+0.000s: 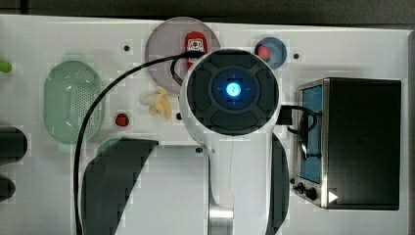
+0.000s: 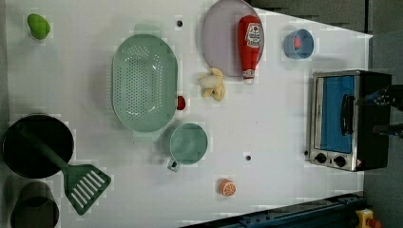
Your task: Pick ketchup from plate and place it on table.
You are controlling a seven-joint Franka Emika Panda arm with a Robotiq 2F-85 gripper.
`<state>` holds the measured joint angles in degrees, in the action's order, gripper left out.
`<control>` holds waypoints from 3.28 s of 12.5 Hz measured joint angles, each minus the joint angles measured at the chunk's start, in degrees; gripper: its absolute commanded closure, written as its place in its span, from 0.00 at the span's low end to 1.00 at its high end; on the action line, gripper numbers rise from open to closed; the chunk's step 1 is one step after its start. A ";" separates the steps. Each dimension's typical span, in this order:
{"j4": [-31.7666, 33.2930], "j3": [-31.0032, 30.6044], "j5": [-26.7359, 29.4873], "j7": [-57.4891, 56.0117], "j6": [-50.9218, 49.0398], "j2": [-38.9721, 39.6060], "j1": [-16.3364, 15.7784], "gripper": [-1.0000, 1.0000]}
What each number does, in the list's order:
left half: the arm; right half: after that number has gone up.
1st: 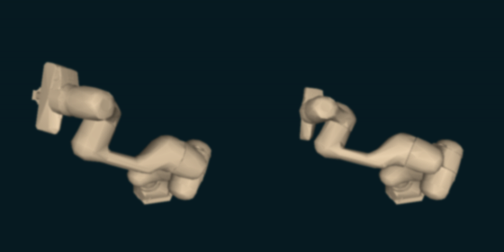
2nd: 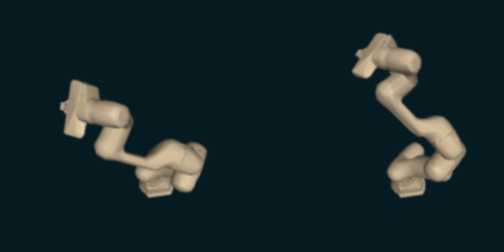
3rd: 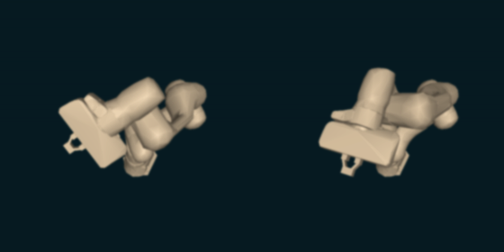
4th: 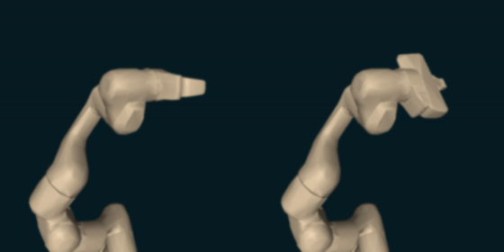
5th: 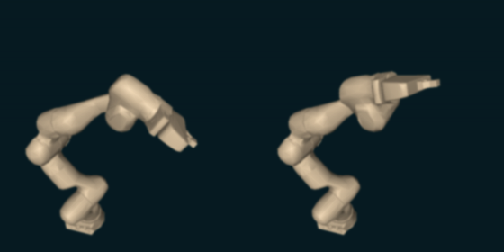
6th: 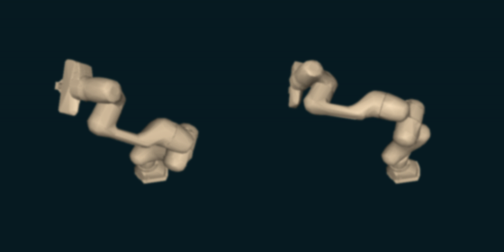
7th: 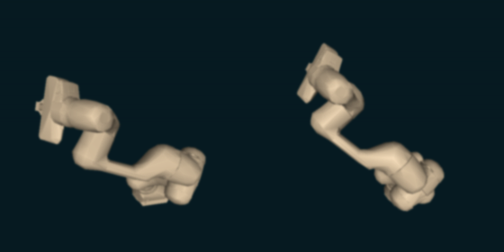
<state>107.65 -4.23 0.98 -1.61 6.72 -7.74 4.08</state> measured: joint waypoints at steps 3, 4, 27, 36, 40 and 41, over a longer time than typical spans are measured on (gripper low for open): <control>-0.22 -0.57 -0.38 0.00 4.56 2.66 0.34 0.00; -0.11 -0.71 -0.25 0.00 4.54 4.39 0.28 0.00; -13.65 -1.56 -2.68 -31.96 31.49 46.83 -1.52 0.00; -20.48 -1.27 -7.16 -33.25 39.77 55.86 -2.52 0.04; -20.59 -1.22 -7.23 -33.44 42.07 57.57 -2.74 0.37; -20.87 -1.29 -7.26 -33.44 42.26 57.62 -2.69 0.37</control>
<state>86.78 -5.52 -6.27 -35.05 48.99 49.88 1.39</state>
